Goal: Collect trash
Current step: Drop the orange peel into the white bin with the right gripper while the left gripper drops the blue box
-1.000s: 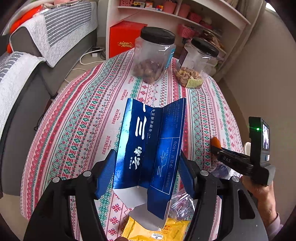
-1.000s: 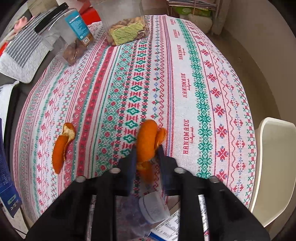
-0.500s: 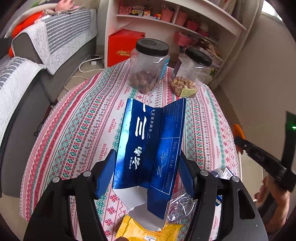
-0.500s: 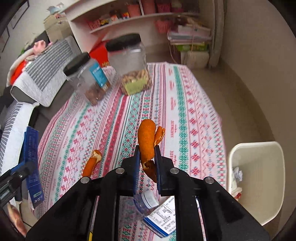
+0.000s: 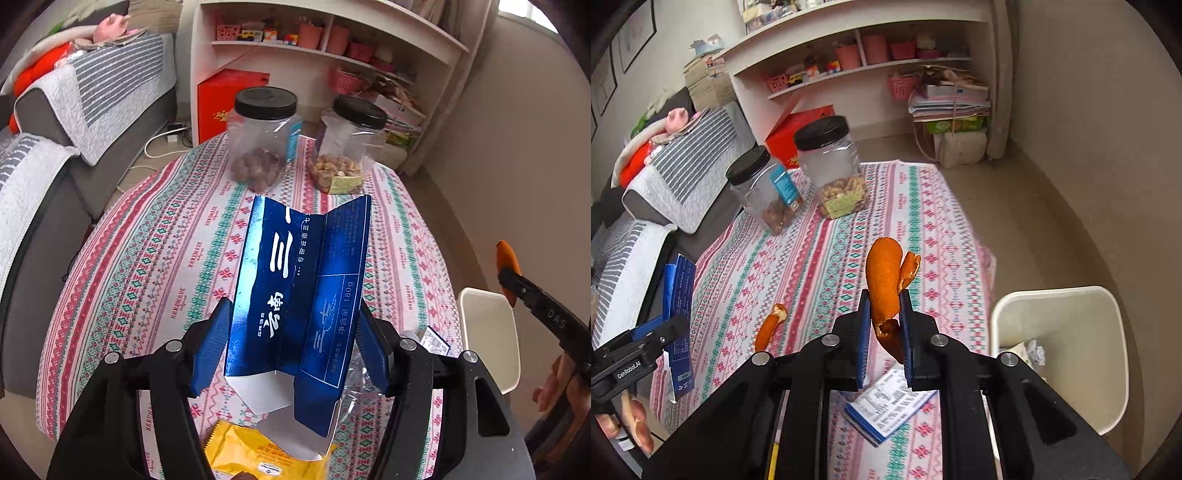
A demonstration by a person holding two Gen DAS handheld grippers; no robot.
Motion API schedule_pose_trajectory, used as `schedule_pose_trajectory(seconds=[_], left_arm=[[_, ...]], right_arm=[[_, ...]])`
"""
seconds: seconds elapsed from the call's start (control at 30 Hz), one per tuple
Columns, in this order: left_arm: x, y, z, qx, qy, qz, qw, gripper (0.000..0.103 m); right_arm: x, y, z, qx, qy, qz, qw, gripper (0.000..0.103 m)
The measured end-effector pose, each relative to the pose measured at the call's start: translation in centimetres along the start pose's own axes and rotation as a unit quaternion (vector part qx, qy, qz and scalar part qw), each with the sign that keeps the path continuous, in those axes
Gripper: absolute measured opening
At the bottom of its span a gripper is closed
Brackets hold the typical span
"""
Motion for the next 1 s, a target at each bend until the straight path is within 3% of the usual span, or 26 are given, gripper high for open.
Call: schedule_pose_trajectory(seconds=[0.33,0.8,0.9,1.0], left_arm=[[0.8,0.4,-4.4,0.016,-0.030,0.000,0.9994,0.064],[2.9,0.0,-14.3,0.061,-0.093,0.013,0.9937,0.064],[3.5,-0.3,-17.3,0.075,-0.109,0.018,0.9910,0.064],[4.1,-0.2,-20.3,0.088,-0.128,0.018,0.9876,0.064]], right_arm=[[0.6,2.8,-4.8,0.026,-0.032,-0.016,0.999,0.014],[2.4,7.1,-13.4,0.058,-0.100,-0.033,0.993,0.015],[2.7,8.2,-15.2,0.065,-0.123,-0.042,0.989,0.019],[3.0,9.6,-17.1,0.073,-0.148,-0.059,0.985,0.038]])
Point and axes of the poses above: each gripper's, at about its wrist camera, not at the fingertips, and y roughly against the way its jaws point, z to its left, x to its underside, the point moved 1 cm from there along -y, roughly the way its jaws point, and after that the axes turned 2 degrees about -x, right-handed, at the moved point
